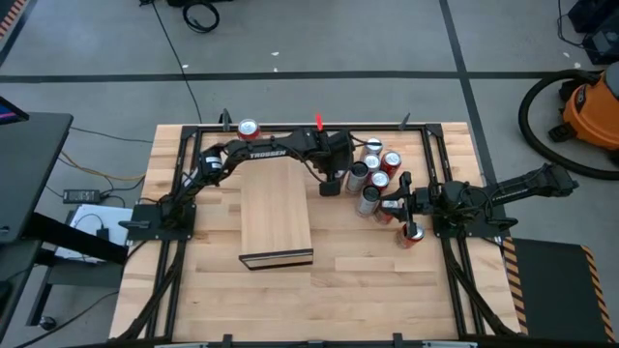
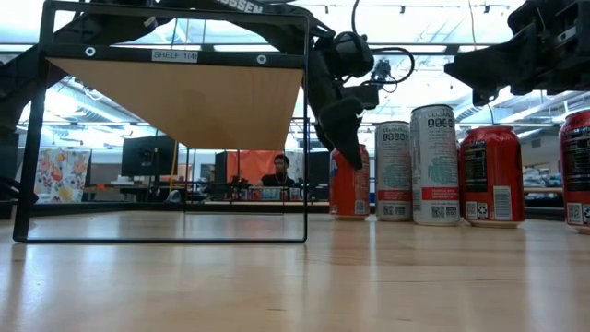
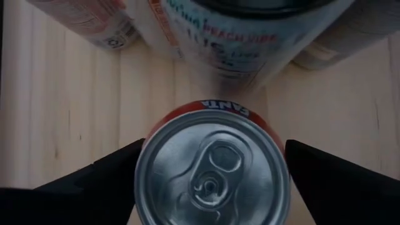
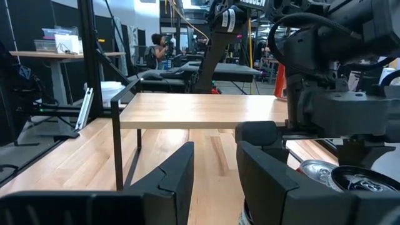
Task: Place canned beverage on shelf
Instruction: Align the orange soda can with the other orange soda can on the shelf
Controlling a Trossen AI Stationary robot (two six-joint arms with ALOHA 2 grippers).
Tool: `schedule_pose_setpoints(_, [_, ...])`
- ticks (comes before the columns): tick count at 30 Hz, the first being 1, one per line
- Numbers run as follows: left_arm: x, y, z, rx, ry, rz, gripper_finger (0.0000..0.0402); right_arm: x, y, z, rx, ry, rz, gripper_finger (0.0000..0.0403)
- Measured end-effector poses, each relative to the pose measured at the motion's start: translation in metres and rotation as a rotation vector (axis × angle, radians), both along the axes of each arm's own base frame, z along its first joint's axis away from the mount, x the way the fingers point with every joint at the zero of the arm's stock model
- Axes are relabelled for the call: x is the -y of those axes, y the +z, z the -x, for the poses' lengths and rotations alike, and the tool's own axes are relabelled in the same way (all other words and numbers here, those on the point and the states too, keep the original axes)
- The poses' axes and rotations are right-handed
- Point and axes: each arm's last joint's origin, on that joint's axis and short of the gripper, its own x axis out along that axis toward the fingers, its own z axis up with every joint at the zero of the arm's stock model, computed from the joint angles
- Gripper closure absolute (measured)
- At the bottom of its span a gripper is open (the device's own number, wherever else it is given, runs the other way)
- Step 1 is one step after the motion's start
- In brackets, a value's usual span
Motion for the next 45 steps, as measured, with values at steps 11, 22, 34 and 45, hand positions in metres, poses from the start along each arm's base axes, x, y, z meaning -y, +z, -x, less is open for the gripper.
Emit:
schedule_pose_setpoints(11, [0.000,0.004,0.000,-0.009,0.000,0.003,0.0101,0.000,0.000,0.000,0.000,0.000,0.000,0.0273])
schedule_pose_setpoints(22, [0.000,0.071,0.011,0.020,0.012,-0.008,0.0098,0.000,0.000,0.000,0.000,0.000,0.000,0.0273])
schedule_pose_setpoints(34, [-0.007,0.146,0.076,0.076,0.187,0.024,0.0096,0.000,-0.001,0.000,-0.009,0.004,-0.013,0.0273])
schedule_pose_setpoints(45, [-0.024,0.174,0.122,0.008,0.341,-0.070,0.0095,0.000,-0.002,0.000,-0.015,0.013,-0.016,0.0273])
